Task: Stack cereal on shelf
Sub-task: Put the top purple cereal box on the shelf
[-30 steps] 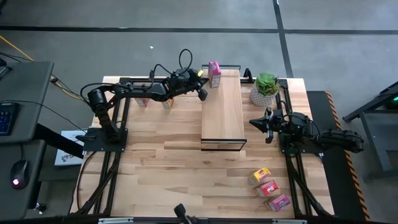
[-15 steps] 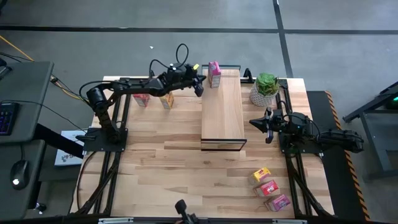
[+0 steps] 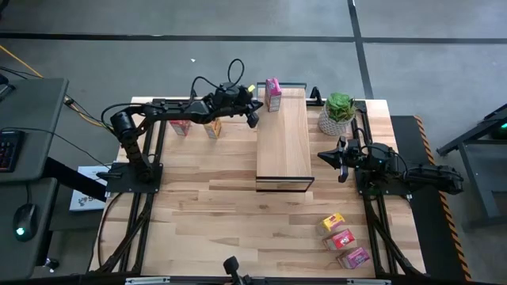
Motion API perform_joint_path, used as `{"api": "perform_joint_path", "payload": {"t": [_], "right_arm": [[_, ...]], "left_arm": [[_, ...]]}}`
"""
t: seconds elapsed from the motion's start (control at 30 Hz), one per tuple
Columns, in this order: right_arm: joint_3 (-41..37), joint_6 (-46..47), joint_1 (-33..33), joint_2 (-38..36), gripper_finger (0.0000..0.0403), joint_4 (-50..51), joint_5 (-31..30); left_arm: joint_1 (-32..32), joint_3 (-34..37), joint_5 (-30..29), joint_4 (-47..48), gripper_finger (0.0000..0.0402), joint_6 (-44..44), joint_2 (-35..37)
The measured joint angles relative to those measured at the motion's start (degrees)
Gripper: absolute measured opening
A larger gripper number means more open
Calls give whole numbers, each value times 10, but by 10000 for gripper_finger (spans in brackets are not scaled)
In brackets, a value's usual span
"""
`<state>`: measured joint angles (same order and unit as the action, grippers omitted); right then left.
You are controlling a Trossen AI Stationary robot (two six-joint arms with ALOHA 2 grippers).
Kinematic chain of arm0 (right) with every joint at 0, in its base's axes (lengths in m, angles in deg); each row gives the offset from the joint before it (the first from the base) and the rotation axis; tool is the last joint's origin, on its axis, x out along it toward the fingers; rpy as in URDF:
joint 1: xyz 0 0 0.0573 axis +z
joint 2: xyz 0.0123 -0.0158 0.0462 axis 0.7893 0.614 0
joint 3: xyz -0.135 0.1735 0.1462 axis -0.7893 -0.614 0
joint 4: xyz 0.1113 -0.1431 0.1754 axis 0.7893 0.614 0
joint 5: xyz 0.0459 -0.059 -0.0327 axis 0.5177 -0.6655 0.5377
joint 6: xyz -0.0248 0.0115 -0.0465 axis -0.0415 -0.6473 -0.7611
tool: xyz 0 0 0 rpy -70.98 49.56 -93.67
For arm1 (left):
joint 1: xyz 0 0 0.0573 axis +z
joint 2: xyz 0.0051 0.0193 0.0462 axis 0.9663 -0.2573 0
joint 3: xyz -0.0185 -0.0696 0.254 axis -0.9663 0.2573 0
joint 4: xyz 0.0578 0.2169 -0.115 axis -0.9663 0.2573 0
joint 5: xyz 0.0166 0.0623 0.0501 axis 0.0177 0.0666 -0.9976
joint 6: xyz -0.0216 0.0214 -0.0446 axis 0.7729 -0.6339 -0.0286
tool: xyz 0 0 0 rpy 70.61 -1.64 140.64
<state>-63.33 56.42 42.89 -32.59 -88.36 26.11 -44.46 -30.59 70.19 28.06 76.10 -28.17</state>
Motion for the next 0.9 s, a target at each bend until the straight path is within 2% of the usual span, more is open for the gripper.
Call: {"api": "perform_joint_path", "payload": {"t": [0.17,0.3,0.43,0.9], "right_arm": [[0,0,0,0,0,0,0],[0,0,0,0,0,0,0],[0,0,0,0,0,0,0],[0,0,0,0,0,0,-1]], "left_arm": [[3,-19,0,20,0,-11,-1],[4,-75,0,102,0,-38,-28],[4,-124,-6,140,0,-52,-57],[7,-133,-7,107,0,-55,-86]]}}
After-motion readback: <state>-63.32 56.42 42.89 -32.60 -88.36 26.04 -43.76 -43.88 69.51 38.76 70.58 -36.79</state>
